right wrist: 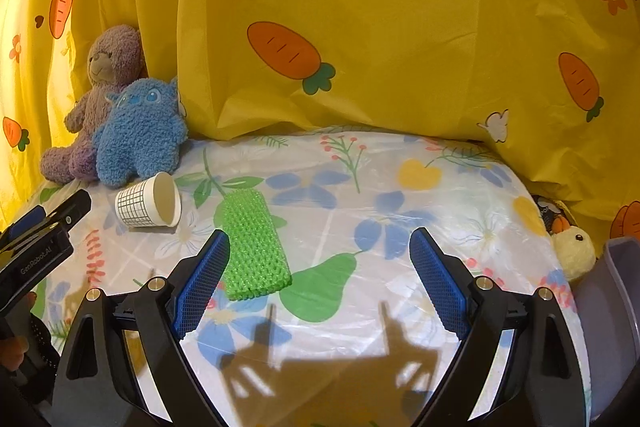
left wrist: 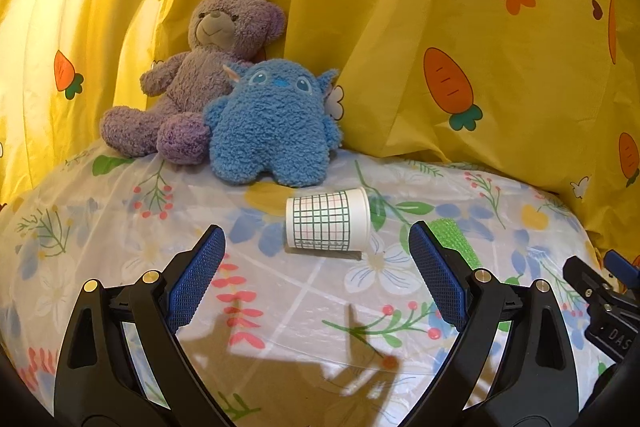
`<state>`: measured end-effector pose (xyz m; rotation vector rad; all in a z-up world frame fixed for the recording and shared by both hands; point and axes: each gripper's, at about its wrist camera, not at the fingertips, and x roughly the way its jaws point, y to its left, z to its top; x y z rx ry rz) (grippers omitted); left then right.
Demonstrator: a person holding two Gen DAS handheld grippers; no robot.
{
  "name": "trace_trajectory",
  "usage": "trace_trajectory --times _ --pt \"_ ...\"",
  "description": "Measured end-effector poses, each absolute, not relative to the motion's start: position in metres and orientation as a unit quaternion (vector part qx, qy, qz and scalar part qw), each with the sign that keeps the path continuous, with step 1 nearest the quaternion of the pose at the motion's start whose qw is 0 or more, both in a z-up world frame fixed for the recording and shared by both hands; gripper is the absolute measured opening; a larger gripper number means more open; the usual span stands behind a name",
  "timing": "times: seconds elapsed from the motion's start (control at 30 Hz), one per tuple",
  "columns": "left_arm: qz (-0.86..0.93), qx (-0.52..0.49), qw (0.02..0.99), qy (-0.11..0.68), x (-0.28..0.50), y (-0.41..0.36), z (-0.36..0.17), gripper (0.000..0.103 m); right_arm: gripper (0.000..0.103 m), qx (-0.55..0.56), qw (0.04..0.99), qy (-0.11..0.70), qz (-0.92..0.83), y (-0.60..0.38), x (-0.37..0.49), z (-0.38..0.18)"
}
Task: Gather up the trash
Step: 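Move both open grippers back from the bin toward the cup and mesh, then grasp the white grid cup with the left gripper while the right grasps the green mesh sleeve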
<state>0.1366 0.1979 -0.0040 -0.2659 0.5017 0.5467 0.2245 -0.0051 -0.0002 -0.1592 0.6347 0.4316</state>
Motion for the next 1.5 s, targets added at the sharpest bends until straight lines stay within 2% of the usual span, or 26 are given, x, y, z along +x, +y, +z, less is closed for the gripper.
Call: trace_trajectory --times 0.37,0.53,0.6,0.73,0.77,0.8,0.83,1.17,1.27,1.3,1.5 --pt "0.237 -0.154 0.92 0.27 0.157 0.227 -0.024 0.092 0.087 -0.105 0.878 0.395 0.248 0.05 0.263 -0.063" --pt "0.218 -0.169 0.916 0.29 0.175 0.235 -0.034 0.092 0.067 -0.106 0.865 0.417 0.257 0.057 0.273 -0.076" --pt "0.209 -0.17 0.915 0.299 0.184 0.234 -0.039 0.092 0.053 -0.104 0.861 0.423 0.264 0.058 0.275 -0.079" --pt "0.205 -0.171 0.911 0.316 0.201 0.236 -0.049 0.092 0.038 -0.107 0.857 0.424 0.271 0.059 0.275 -0.081" --pt "0.207 -0.172 0.908 0.32 0.205 0.237 -0.051 0.092 0.032 -0.108 0.858 0.422 0.273 0.058 0.274 -0.081" --pt "0.21 -0.172 0.906 0.324 0.208 0.239 -0.053 0.092 0.015 -0.11 0.859 0.419 0.273 0.057 0.274 -0.081" --pt "0.215 -0.171 0.905 0.326 0.21 0.24 -0.054 0.092 0.007 -0.113 0.859 0.418 0.273 0.056 0.274 -0.081" --pt "0.197 -0.186 0.903 0.333 0.226 0.246 -0.069 0.091 0.008 -0.093 0.863 0.407 0.286 0.038 0.27 -0.072" --pt "0.183 -0.198 0.904 0.331 0.226 0.249 -0.072 0.084 0.008 -0.092 0.863 0.406 0.287 0.036 0.269 -0.07" --pt "0.176 -0.205 0.904 0.332 0.226 0.251 -0.074 0.078 0.008 -0.093 0.863 0.406 0.285 0.036 0.269 -0.071" --pt "0.161 -0.225 0.906 0.32 0.22 0.255 -0.076 0.078 0.008 -0.095 0.863 0.41 0.28 0.032 0.269 -0.072"
